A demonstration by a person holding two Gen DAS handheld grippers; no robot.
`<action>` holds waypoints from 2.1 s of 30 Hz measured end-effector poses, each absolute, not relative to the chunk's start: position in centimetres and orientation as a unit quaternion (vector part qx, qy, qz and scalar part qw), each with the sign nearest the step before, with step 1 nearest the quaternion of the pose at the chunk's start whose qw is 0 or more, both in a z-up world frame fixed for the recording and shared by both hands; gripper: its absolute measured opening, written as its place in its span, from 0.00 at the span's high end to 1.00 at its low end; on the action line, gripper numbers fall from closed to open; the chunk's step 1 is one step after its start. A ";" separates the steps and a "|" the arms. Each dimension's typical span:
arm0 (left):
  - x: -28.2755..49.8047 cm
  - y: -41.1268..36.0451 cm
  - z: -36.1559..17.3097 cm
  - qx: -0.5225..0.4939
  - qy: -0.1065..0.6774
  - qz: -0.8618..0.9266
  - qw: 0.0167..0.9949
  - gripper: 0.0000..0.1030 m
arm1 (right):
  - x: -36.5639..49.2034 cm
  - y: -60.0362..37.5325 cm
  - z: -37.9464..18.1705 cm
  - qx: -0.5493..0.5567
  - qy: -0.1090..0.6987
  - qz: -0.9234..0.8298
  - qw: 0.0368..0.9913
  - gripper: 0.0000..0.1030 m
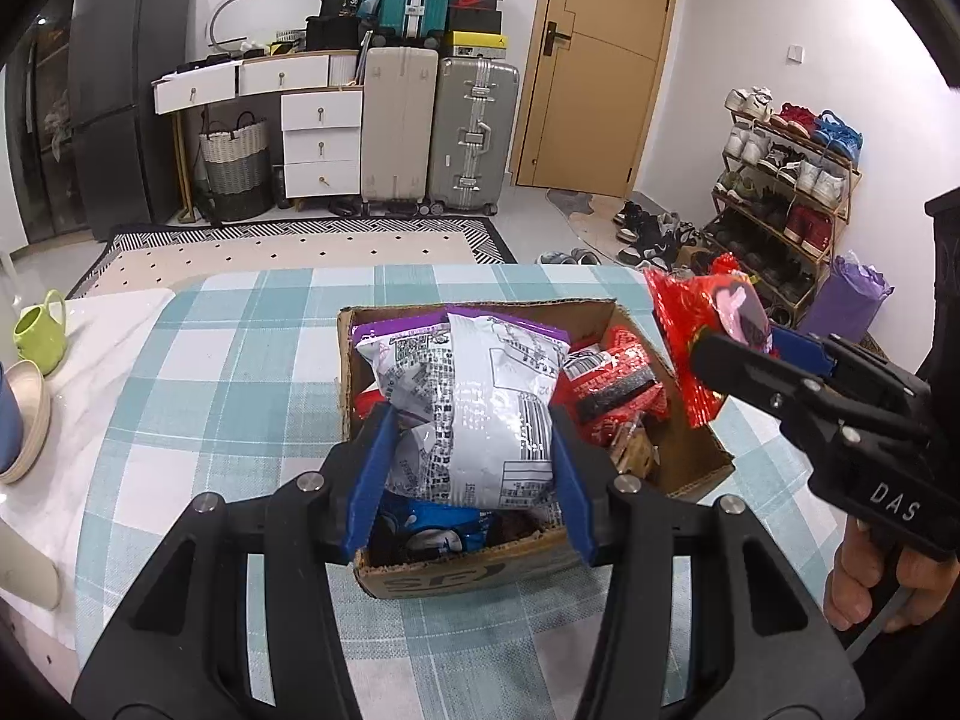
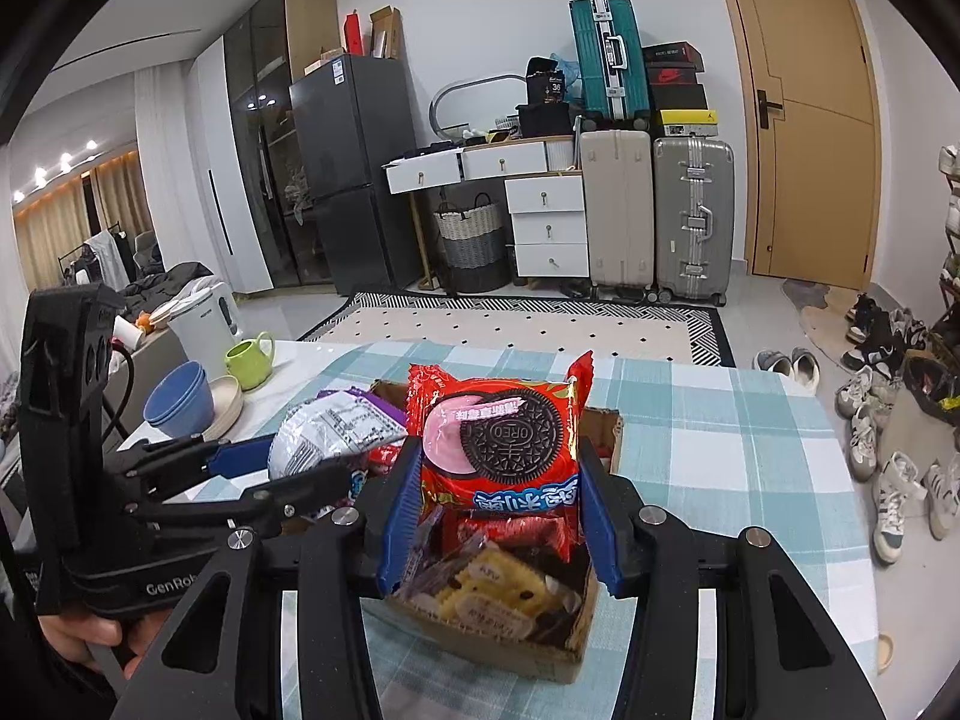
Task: Organize snacks
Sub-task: 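Carry the chip bag and Oreo pack over the box and lower them inside, then open both grippers to release the snacks into the box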
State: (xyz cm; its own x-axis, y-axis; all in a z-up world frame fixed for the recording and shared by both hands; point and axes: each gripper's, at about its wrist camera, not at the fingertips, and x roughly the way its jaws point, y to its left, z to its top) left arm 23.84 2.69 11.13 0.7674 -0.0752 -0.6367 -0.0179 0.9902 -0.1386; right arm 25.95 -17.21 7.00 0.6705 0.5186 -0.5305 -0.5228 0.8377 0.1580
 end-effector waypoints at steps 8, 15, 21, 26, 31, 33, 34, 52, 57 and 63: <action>26.6 3.5 8.8 -0.068 0.356 -0.010 0.932 0.54 | 28.3 -16.2 6.4 -0.007 0.290 0.282 0.914 0.53; 28.0 3.5 6.9 -0.067 0.368 -0.010 0.927 0.54 | 30.4 -15.6 6.6 -0.005 0.286 0.275 0.918 0.53; 28.8 3.4 5.9 -0.066 0.372 -0.010 0.926 0.54 | 32.2 -13.7 4.5 -0.033 0.311 0.278 0.908 0.53; 29.2 3.5 5.5 -0.062 0.371 -0.010 0.927 0.54 | 32.6 -13.1 2.9 -0.048 0.324 0.280 0.902 0.53; 29.7 4.0 5.2 -0.068 0.368 -0.007 0.927 0.54 | 33.0 -13.1 2.4 -0.053 0.331 0.283 0.899 0.53; 29.7 4.2 5.2 -0.070 0.368 -0.007 0.927 0.54 | 32.9 -12.9 2.1 -0.054 0.333 0.282 0.898 0.53; 29.8 4.3 5.2 -0.071 0.368 -0.007 0.927 0.54 | 33.1 -12.8 2.1 -0.055 0.335 0.282 0.897 0.53; 28.8 4.0 5.9 -0.070 0.370 -0.004 0.927 0.44 | 31.0 -15.6 3.4 -0.058 0.323 0.276 0.903 0.11; 27.0 4.3 7.4 -0.070 0.343 0.000 0.937 0.21 | 29.2 -17.5 4.3 -0.032 0.292 0.279 0.914 0.01; 24.7 4.7 8.8 -0.065 0.321 0.007 0.945 0.00 | 26.2 -19.0 5.2 -0.012 0.250 0.297 0.921 0.01</action>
State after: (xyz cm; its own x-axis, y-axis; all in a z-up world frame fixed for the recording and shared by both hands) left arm 24.68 4.74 8.84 0.7933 -0.0289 -0.6081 -0.0551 0.9914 -0.1190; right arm 26.21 -18.99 5.25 0.6977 0.5418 -0.4687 -0.5543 0.8227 0.1259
